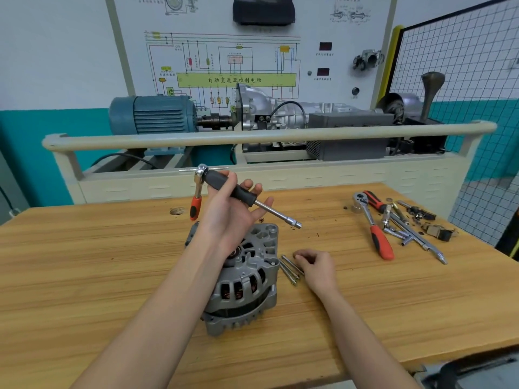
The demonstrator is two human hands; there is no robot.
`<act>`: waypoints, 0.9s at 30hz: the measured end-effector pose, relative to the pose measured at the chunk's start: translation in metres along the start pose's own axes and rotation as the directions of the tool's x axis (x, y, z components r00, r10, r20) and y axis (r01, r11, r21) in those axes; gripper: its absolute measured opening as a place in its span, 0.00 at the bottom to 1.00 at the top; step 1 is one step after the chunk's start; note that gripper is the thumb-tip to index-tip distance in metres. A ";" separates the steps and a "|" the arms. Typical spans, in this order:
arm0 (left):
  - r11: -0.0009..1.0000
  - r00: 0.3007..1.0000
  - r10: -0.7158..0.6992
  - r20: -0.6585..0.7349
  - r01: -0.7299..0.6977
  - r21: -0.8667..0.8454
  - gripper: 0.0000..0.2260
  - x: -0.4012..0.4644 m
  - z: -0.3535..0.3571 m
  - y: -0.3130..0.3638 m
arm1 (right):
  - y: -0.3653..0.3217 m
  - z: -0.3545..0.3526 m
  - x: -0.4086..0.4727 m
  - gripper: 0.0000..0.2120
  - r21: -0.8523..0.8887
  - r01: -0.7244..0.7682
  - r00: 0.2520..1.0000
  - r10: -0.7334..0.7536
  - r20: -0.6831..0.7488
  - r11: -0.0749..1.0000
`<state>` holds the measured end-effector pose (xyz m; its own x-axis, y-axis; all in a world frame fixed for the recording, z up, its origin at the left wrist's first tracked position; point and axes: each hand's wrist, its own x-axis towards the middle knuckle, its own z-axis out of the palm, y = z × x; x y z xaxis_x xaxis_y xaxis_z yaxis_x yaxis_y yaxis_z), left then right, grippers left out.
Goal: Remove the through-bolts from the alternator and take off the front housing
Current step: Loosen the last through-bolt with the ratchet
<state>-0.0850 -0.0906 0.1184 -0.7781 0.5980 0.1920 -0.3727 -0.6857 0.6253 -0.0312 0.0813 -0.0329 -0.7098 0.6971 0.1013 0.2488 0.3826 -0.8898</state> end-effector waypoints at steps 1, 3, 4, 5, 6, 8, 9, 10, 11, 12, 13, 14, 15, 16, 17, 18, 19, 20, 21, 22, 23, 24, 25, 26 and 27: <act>1.000 1.000 0.008 0.016 -0.008 0.007 0.04 -0.001 0.000 0.003 | -0.004 -0.001 -0.003 0.08 0.047 0.016 1.000 -0.015 -0.027 0.999; 0.999 0.998 0.030 0.052 -0.032 0.029 0.06 -0.005 0.001 0.009 | -0.019 -0.005 -0.010 0.08 0.151 0.082 0.994 -0.069 -0.087 0.985; 0.997 0.996 0.050 0.074 -0.054 0.048 0.06 -0.007 0.001 0.014 | -0.029 -0.007 -0.013 0.10 0.222 0.126 0.989 -0.104 -0.105 0.967; 0.994 0.993 0.074 0.095 -0.081 0.079 0.06 -0.009 0.002 0.019 | -0.042 -0.010 -0.017 0.12 0.300 0.165 0.985 -0.139 -0.105 0.940; 0.986 0.989 0.099 0.111 -0.113 0.124 0.06 -0.012 0.004 0.023 | -0.055 -0.014 -0.021 0.13 0.374 0.199 0.980 -0.180 -0.085 0.906; 0.956 0.980 0.153 0.130 -0.180 0.233 0.07 -0.016 0.011 0.032 | -0.081 -0.020 -0.028 0.12 0.464 0.269 0.955 -0.295 -0.017 0.844; 0.936 0.975 0.180 0.128 -0.210 0.283 0.08 -0.018 0.014 0.035 | -0.092 -0.021 -0.031 0.12 0.471 0.295 0.936 -0.350 0.031 0.831; 0.917 0.971 0.204 0.122 -0.233 0.324 0.08 -0.020 0.017 0.037 | -0.100 -0.020 -0.034 0.11 0.450 0.310 0.917 -0.388 0.092 0.838; 0.900 0.968 0.222 0.115 -0.249 0.357 0.09 -0.023 0.019 0.039 | -0.106 -0.018 -0.036 0.11 0.396 0.316 0.899 -0.405 0.165 0.862; 0.889 0.966 0.235 0.108 -0.259 0.379 0.09 -0.026 0.021 0.041 | -0.109 -0.014 -0.037 0.11 0.330 0.318 0.883 -0.404 0.238 0.889; 0.883 0.965 0.242 0.100 -0.261 0.390 0.09 -0.029 0.021 0.042 | -0.109 -0.011 -0.038 0.11 0.280 0.311 0.873 -0.389 0.292 0.908; 0.882 0.965 0.245 0.092 -0.261 0.393 0.09 -0.033 0.020 0.042 | -0.108 -0.009 -0.039 0.12 0.266 0.295 0.871 -0.372 0.320 0.918; 0.881 0.964 0.250 0.086 -0.264 0.393 0.09 -0.035 0.019 0.043 | -0.108 -0.008 -0.039 0.12 0.278 0.279 0.873 -0.364 0.326 0.919; 0.878 0.963 0.258 0.082 -0.269 0.395 0.09 -0.038 0.018 0.044 | -0.107 -0.009 -0.040 0.12 0.295 0.270 0.874 -0.362 0.325 0.917; 0.872 0.961 0.266 0.078 -0.274 0.405 0.10 -0.040 0.016 0.045 | -0.106 -0.011 -0.041 0.12 0.296 0.273 0.875 -0.364 0.318 0.915; 0.863 0.959 0.274 0.075 -0.280 0.420 0.10 -0.043 0.015 0.045 | -0.105 -0.014 -0.042 0.12 0.277 0.290 0.879 -0.369 0.303 0.916; 0.854 0.957 0.282 0.072 -0.285 0.435 0.10 -0.044 0.014 0.046 | -0.103 -0.017 -0.042 0.13 0.237 0.314 0.883 -0.375 0.284 0.919; 0.849 0.955 0.288 0.068 -0.287 0.443 0.10 -0.046 0.013 0.046 | -0.102 -0.020 -0.042 0.13 0.192 0.335 0.887 -0.377 0.265 0.922; 0.848 0.955 0.290 0.065 -0.287 0.446 0.10 -0.047 0.013 0.046 | -0.101 -0.023 -0.042 0.14 0.153 0.343 0.896 -0.371 0.244 0.927; 0.848 0.956 0.288 0.064 -0.285 0.446 0.10 -0.048 0.013 0.047 | -0.102 -0.026 -0.042 0.14 0.130 0.338 0.909 -0.359 0.210 0.932; 0.849 0.956 0.285 0.064 -0.283 0.447 0.10 -0.049 0.014 0.047 | -0.105 -0.028 -0.042 0.14 0.116 0.336 0.923 -0.351 0.159 0.935; 0.847 0.957 0.284 0.064 -0.281 0.450 0.10 -0.050 0.015 0.047 | -0.109 -0.029 -0.041 0.13 0.100 0.335 0.933 -0.345 0.107 0.937; 0.842 0.956 0.284 0.065 -0.282 0.460 0.10 -0.052 0.015 0.047 | -0.114 -0.028 -0.039 0.10 0.076 0.341 0.935 -0.346 0.082 0.937; 0.831 0.955 0.287 0.068 -0.284 0.478 0.10 -0.053 0.015 0.047 | -0.119 -0.027 -0.037 0.08 0.056 0.353 0.927 -0.357 0.116 0.934; 0.816 0.953 0.292 0.074 -0.289 0.500 0.10 -0.055 0.014 0.047 | -0.124 -0.024 -0.036 0.09 0.048 0.370 0.903 -0.372 0.217 0.928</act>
<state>-0.0527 -0.1498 0.1477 -0.8134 0.4004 0.4220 0.1735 -0.5256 0.8329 -0.0211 0.0235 0.0846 -0.8761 0.3555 0.3256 -0.0636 0.5843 -0.8091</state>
